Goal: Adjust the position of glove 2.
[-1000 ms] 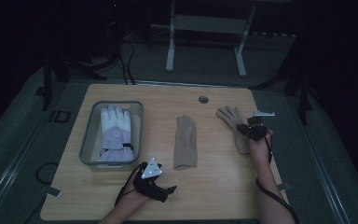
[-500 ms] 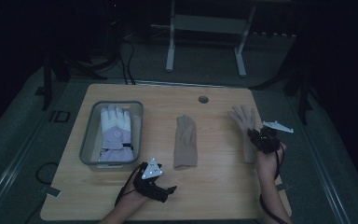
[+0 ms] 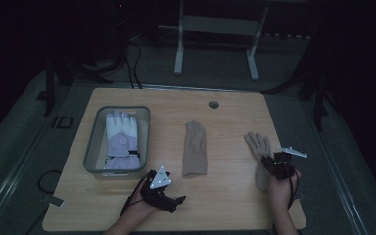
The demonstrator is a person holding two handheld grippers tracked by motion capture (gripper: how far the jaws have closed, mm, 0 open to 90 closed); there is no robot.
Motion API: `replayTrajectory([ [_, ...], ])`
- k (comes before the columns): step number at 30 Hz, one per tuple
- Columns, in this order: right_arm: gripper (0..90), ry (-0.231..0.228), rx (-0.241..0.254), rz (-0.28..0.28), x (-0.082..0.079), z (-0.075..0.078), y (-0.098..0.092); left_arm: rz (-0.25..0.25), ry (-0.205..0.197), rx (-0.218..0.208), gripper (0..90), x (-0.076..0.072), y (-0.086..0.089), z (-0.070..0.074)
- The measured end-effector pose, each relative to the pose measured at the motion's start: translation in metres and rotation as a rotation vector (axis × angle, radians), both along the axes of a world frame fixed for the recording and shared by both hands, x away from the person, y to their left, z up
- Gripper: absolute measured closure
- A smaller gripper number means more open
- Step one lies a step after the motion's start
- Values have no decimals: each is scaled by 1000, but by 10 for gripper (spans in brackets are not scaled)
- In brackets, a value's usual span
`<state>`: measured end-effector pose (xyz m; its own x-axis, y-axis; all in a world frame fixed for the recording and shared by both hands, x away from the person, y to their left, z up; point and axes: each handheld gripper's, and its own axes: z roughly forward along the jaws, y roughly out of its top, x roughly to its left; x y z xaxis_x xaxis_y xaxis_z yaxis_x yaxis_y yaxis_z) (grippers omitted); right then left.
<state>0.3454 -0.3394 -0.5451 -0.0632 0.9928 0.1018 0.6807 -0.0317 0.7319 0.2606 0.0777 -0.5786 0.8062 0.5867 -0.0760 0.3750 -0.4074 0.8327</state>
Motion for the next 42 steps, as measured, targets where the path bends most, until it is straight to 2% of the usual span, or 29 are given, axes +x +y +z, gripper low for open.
replayTrajectory([
  [4, 748, 3, 3, -1, 0, -9, 0, 2, -1, -2, 10, 0, 0, 0],
  [9, 653, 6, 27, 38, 0, -2, -4, 0, 1, 3, 11, 0, 0, 0],
  [12, 585, -19, 36, 120, 0, 8, -10, -2, 3, 0, 11, 0, 0, 0],
  [16, 556, -43, -1, 236, 2, 19, -22, -2, 8, 1, 10, 1, 0, 0],
  [18, 537, -39, -10, 296, 3, 24, -28, -2, 6, 1, 10, 1, 0, 0],
  [19, 531, -46, -33, 320, 4, 26, -30, -2, 6, 2, 11, 1, 0, 0],
  [23, 539, -42, -64, 392, 8, 29, -36, -3, 10, 5, 11, 1, 0, 0],
  [27, 530, -14, -105, 458, 13, 23, -39, -4, 9, 3, 11, 1, 0, 0],
  [28, 524, -13, -121, 456, 14, 20, -38, -4, 10, 4, 11, 1, 0, 0],
  [34, 480, 0, -119, 469, 19, 3, -37, -4, 13, 2, 10, 2, 0, 0],
  [36, 493, 25, -137, 469, 20, -5, -35, 1, 12, 2, 11, 2, 0, 0],
  [38, 578, 3, -133, 454, 19, -7, -35, 0, 11, -1, 11, 2, 1, 0],
  [42, 724, 3, -156, 415, 17, -7, -30, 0, 8, 4, 10, 1, 0, 0],
])
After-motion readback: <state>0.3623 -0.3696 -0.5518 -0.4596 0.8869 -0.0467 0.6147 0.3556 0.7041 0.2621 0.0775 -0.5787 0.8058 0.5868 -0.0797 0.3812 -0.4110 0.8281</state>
